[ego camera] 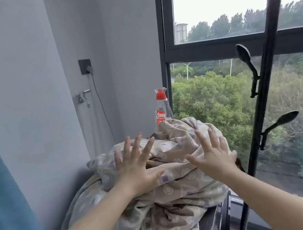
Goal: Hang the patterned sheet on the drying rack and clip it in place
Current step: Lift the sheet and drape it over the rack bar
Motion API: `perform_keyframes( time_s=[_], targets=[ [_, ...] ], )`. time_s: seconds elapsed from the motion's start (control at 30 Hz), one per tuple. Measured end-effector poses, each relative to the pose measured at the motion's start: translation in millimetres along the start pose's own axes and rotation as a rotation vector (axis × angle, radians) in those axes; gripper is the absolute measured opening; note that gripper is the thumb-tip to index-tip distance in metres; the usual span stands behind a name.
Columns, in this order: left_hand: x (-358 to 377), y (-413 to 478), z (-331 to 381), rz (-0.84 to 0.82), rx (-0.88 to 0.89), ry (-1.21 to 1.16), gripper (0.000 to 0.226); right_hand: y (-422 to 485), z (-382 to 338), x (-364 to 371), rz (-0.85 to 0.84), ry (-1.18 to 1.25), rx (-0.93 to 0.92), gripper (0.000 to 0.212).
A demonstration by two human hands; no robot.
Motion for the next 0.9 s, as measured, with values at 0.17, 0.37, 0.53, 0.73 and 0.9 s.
perform_keyframes(
  time_s=[0.17, 0.37, 0.53, 0.73, 0.9],
  targets=[
    [41, 28, -18, -0.079, -0.036, -0.101, 0.095, 41, 8, 14, -0.005, -0.041, 0.077, 0.088],
    [99, 52, -27, -0.154, -0.105, -0.179, 0.111, 69, 33, 52, -0.05, 0.216, 0.221, 0.087],
    [123, 66, -34, -0.253, -0.157, -0.285, 0.096, 100, 60, 46, 0.132, 0.511, 0.41, 0.078],
    [148, 77, -48, -0.233, -0.234, -0.424, 0.087, 106, 79, 59, 0.131, 0.432, 0.556, 0.1],
    [149, 79, -52, -0.205, -0.291, -0.468, 0.078, 114, 92, 69, 0.17, 0.555, 0.573, 0.106]
  ],
)
Point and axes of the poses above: each hand's wrist, its own y-axis towards the middle knuckle, its own x-axis out of the palm, z = x × y, the point moved 10 cm from there along y, towards the middle knuckle, and after that the axes turned 2 degrees about x, right-handed, at the moved point
